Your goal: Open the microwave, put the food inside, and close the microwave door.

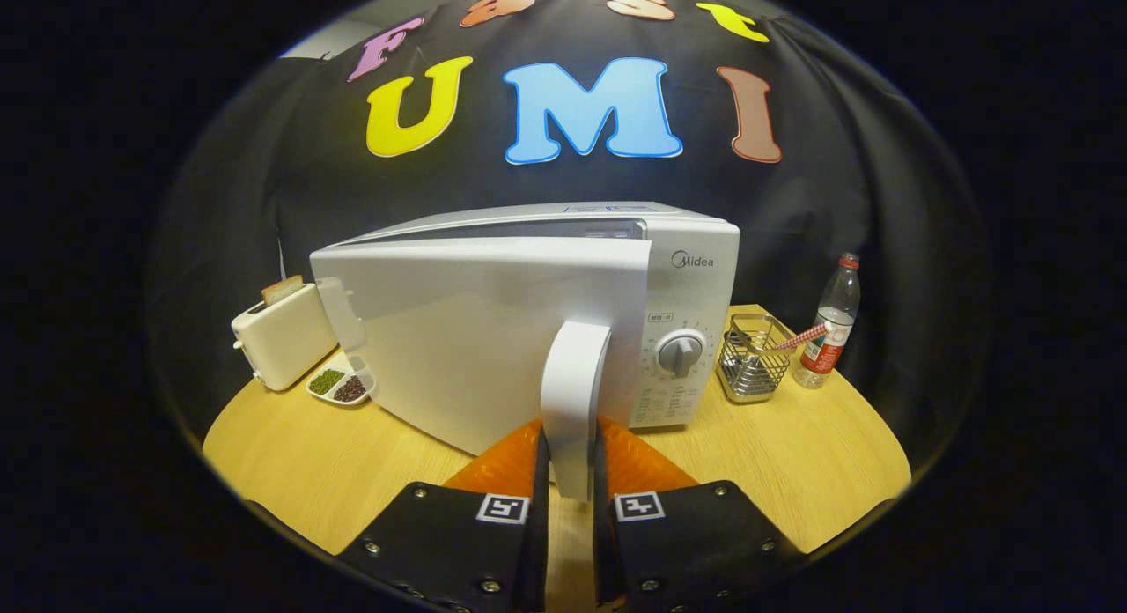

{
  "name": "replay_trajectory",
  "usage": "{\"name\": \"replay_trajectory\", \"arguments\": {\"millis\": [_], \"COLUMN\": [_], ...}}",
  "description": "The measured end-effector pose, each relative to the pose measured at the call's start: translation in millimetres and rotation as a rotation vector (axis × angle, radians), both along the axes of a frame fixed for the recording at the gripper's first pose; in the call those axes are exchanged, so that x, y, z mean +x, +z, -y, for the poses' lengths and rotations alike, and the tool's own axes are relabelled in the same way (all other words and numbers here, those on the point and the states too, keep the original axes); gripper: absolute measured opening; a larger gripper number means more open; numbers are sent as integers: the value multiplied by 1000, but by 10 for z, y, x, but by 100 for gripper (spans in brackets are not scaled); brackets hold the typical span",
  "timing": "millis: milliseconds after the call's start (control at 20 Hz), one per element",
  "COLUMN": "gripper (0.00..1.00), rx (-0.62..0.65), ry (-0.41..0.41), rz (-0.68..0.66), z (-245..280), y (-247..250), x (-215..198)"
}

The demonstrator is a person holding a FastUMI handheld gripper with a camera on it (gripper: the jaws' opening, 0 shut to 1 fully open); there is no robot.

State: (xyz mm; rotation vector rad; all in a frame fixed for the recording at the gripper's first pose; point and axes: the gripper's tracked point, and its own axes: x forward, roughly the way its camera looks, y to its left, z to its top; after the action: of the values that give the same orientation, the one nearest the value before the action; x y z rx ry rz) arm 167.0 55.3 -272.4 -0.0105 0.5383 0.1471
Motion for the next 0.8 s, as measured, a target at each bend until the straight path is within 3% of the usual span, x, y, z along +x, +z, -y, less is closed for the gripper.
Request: {"name": "replay_trajectory", "arguments": {"millis": [800], "gripper": [23], "rx": [-47], "ry": [103], "rz": [-1], "z": [-725], "y": [156], "x": [-1059]}}
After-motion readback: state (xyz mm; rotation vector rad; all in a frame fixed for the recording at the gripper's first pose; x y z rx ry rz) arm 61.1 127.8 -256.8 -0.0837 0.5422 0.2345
